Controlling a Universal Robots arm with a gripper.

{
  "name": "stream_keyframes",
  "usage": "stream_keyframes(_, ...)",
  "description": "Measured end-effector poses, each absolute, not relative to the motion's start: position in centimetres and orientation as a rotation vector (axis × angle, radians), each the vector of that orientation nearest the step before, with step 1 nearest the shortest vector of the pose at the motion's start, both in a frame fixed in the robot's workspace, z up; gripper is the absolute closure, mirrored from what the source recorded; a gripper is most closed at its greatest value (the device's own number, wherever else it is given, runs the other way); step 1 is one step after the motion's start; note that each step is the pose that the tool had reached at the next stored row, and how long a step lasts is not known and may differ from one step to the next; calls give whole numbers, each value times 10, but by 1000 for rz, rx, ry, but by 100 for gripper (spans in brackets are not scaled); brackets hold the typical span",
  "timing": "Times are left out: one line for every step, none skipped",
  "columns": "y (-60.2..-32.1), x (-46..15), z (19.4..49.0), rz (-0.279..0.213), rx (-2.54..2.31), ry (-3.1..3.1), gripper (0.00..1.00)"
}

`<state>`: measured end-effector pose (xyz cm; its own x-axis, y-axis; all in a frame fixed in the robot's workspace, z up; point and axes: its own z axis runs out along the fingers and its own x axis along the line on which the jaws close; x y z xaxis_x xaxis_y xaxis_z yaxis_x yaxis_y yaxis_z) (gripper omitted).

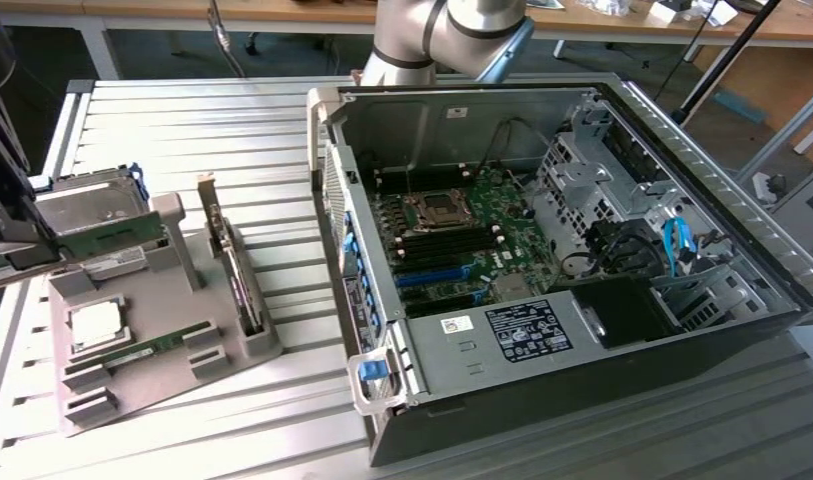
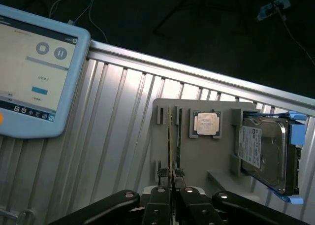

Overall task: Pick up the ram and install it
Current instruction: 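Pick up the ram and move it above insertion slot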

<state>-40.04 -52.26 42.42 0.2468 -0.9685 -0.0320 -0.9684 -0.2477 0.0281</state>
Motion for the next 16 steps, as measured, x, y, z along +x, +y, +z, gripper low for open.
stream_keyframes(-523, -400, 426, -67, 2479, -1925, 87)
stream_keyframes(-523, -400, 429, -67, 2479, -1925, 87)
stream_keyframes(-523, -400, 432, -67, 2479, -1925, 87)
stream_keyframes(-523, -400, 434, -68, 2479, -1926, 87)
stream_keyframes(-523, -400, 434, -68, 2479, -1926, 87)
stream_keyframes(-523, -400, 434, -68, 2479, -1926, 87)
stream_keyframes(-523, -400, 434, -68, 2479, -1926, 87)
stream_keyframes(-523, -400, 434, -68, 2479, -1925, 87)
stream_keyframes(-523, -400, 434, -68, 2479, -1926, 87)
stream_keyframes(-523, -400, 434, -68, 2479, -1926, 87)
stream_keyframes(-523, -400, 434, -68, 2479, -1925, 87)
stream_keyframes(-523, -399, 434, -68, 2479, -1925, 87)
stream_keyframes(-523, -397, 434, -68, 2479, -1925, 87)
stream_keyframes(-523, -395, 434, -68, 2479, -1926, 87)
stream_keyframes(-523, -393, 434, -68, 2479, -1925, 87)
stream_keyframes(-523, -391, 434, -68, 2479, -1925, 87)
